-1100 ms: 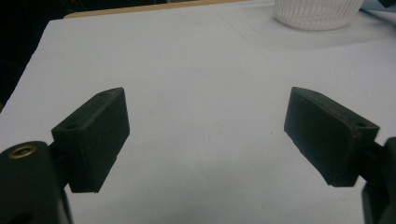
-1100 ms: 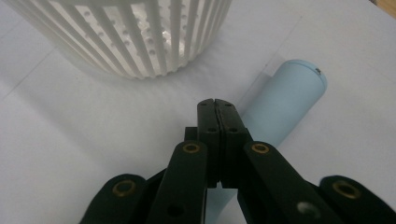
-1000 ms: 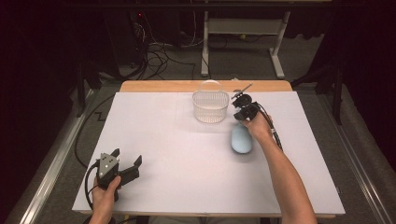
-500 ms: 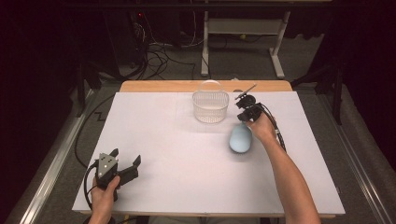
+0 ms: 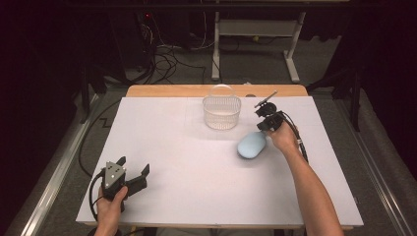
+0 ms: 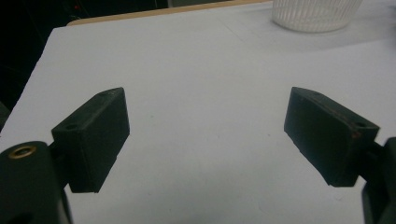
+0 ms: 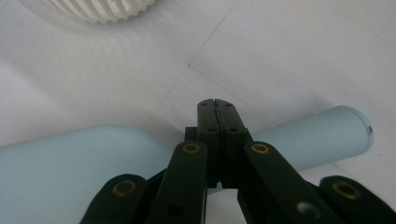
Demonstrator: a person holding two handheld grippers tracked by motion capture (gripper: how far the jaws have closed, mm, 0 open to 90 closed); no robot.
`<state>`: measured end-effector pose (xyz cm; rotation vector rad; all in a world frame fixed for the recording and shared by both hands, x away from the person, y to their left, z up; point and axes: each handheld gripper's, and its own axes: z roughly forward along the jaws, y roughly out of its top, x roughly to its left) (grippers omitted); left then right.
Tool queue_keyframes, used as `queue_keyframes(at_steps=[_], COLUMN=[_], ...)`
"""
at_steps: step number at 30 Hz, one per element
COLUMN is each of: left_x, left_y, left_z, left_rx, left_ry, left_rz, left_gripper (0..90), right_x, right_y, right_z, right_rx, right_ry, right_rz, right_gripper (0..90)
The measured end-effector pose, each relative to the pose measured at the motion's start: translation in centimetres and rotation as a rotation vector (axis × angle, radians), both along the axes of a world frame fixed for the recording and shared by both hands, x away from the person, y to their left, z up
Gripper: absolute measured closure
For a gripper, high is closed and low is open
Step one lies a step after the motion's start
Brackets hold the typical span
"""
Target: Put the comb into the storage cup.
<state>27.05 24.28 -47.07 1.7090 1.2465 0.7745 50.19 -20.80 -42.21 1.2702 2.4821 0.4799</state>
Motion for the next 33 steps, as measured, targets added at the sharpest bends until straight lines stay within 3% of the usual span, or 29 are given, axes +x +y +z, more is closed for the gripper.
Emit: queue_keyframes(at_steps=[33], left_x=[0.2], left_y=[0.0], left_z=[0.0], left_rx=[0.004], left_ry=[-0.006], left_rz=[-0.008], left_gripper=[15.0], right_x=[-1.2], right_y=[-2.2], right_z=[-0.3], right_rx=[0.003], right_ry=[0.006], right_rz=[-0.053], right_gripper=[90.0])
